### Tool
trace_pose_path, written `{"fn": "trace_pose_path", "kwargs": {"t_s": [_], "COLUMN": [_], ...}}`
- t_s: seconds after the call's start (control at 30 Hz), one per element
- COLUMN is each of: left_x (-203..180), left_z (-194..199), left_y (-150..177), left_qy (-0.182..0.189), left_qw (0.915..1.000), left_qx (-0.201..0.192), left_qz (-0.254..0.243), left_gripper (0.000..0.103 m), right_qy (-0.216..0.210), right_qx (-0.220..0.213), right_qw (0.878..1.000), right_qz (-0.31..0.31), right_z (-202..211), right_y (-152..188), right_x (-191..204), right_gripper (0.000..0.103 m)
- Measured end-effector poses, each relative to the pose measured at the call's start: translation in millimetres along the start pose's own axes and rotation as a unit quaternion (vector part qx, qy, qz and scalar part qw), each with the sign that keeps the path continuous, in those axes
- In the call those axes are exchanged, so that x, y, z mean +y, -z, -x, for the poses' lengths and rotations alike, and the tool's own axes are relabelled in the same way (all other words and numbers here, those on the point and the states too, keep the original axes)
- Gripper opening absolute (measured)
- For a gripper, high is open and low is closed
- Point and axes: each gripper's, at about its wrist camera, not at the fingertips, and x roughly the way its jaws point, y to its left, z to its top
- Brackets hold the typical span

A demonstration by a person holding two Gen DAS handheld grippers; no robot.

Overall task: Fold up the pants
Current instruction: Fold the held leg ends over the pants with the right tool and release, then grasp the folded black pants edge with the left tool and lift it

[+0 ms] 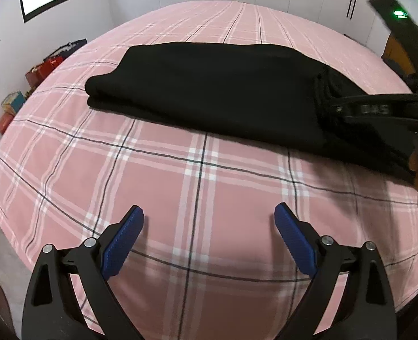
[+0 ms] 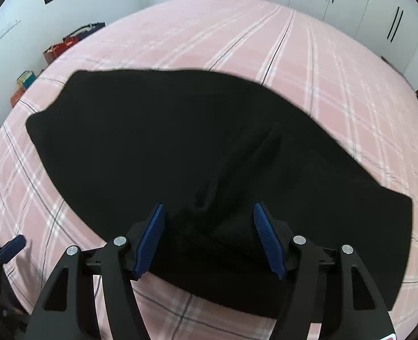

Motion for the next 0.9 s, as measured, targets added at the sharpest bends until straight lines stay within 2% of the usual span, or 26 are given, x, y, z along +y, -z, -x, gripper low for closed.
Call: {"fn": "trace_pose_path", "kwargs": {"t_s": [0.03, 0.07, 0.1, 0.23, 0.3, 0.37, 0.5, 0.57, 0.6, 0.63, 0.7, 0.8, 0.9], "left_x": [-0.1, 0.1, 0.0, -0.7, -0.7, -0.1, 2.2, 5.9, 8.1, 15.5, 33.2, 82.1, 136.8], "left_z": [-0.3, -0.7, -1.1, -0.5, -0.8, -2.0, -5.4, -7.5, -7.2, -4.8, 2.2, -2.6, -38.8], "left_y": [0.2, 0.0, -0.2, -1.0, -0.2, 0.0, 0.5, -0.8, -1.5, -5.4, -13.4, -41.7, -69.4], "left_qy": [-0.002, -0.002, -0.002, -0.007, -0.008, -0.006, -0.012, -0.009, -0.004, 0.014, 0.035, 0.075, 0.102], "left_qw": [1.0, 1.0, 1.0, 0.9999, 0.9999, 0.9999, 0.9999, 0.9999, 0.9999, 0.9995, 0.9969, 0.9828, 0.9566], "left_qx": [0.001, 0.002, 0.003, -0.002, 0.0, 0.004, 0.008, 0.012, 0.011, 0.007, -0.008, -0.018, 0.015], "left_qz": [-0.001, -0.002, -0.002, -0.009, -0.01, -0.009, -0.006, 0.003, 0.009, 0.028, 0.07, 0.168, 0.272], "left_gripper": [0.092, 0.092, 0.092, 0.092, 0.092, 0.092, 0.092, 0.092, 0.092, 0.092, 0.092, 0.092, 0.092], "right_qy": [0.007, 0.009, 0.007, -0.011, -0.028, -0.028, -0.037, -0.054, -0.057, -0.059, -0.047, -0.023, 0.01], "right_qx": [0.0, -0.003, -0.002, -0.022, -0.017, 0.021, 0.003, -0.023, -0.033, -0.049, -0.072, -0.082, -0.074], "right_qw": [1.0, 1.0, 1.0, 0.999, 0.999, 0.999, 0.999, 0.997, 0.997, 0.995, 0.992, 0.987, 0.983], "right_qz": [0.002, 0.0, -0.006, -0.029, -0.028, -0.027, -0.035, -0.045, -0.051, -0.066, -0.089, -0.136, -0.167], "right_z": [-4.9, -5.7, -6.4, 13.8, 13.2, -11.3, -3.8, 22.8, 33.1, 50.3, 72.4, 94.5, 103.1], "right_y": [-0.5, -2.2, -6.1, -18.8, -19.0, -12.7, -5.8, 0.7, 0.8, 8.7, 23.1, 55.1, 90.5], "right_x": [2.4, 4.0, 3.8, 11.2, 15.3, 17.5, 18.2, 12.9, 8.6, -2.8, -26.8, -71.5, -111.2], "right_gripper": [0.034, 0.029, 0.018, 0.015, 0.015, 0.017, 0.033, 0.033, 0.036, 0.049, 0.061, 0.063, 0.064]}}
